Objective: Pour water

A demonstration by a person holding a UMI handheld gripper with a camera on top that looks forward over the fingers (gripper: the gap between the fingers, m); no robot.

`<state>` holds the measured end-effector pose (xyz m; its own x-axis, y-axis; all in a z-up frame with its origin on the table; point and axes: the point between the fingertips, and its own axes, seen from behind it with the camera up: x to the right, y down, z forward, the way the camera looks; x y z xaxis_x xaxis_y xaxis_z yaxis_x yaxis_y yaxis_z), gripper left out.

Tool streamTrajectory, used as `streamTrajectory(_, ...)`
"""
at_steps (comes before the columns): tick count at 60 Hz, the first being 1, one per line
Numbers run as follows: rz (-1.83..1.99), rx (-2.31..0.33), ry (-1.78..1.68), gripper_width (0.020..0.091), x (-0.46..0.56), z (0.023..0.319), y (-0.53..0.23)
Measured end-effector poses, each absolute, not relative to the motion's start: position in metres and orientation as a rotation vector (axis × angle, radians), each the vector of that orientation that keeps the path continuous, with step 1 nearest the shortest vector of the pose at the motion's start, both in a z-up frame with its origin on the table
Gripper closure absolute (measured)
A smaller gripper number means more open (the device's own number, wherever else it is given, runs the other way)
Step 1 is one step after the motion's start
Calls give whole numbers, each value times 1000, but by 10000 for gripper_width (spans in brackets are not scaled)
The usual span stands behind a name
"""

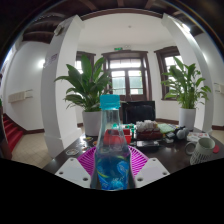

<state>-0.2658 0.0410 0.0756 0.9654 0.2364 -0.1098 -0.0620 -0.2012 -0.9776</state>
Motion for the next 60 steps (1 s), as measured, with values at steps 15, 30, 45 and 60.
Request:
streamTrajectory(15, 284, -1746, -112, 688, -263, 77, 45)
streamTrajectory(30, 624, -1702, 446, 689, -206, 96, 44)
streamTrajectory(45, 1117, -1358, 1056, 689, -123, 143, 59)
streamTrajectory(60, 1409, -1002, 1424, 689, -66, 176, 54)
